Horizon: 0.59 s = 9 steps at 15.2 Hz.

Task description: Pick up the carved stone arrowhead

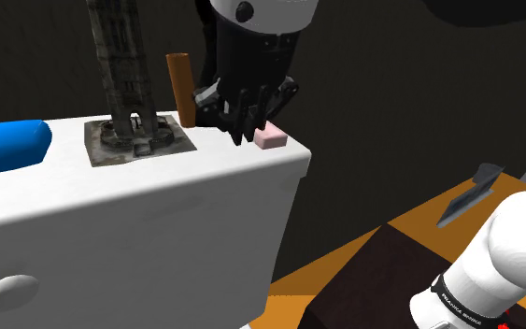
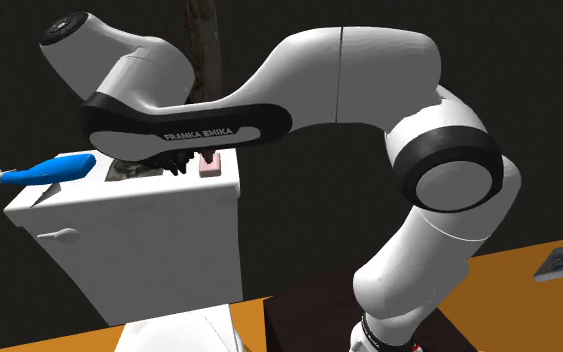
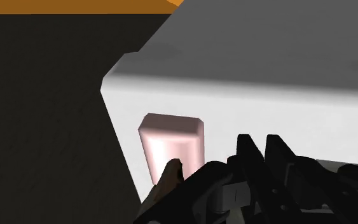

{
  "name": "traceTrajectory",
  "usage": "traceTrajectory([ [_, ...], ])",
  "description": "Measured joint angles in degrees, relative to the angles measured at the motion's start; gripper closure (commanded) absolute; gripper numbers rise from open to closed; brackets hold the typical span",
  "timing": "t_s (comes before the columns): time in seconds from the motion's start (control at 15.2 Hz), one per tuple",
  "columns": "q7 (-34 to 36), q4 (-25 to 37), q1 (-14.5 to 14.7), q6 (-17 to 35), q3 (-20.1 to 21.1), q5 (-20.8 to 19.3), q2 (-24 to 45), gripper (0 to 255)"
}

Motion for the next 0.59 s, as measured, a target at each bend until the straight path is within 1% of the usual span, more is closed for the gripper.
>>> traceTrajectory([
  [0.59, -0.8, 8.9, 0.5, -7.4, 1.5, -2.7, 3.3, 255],
])
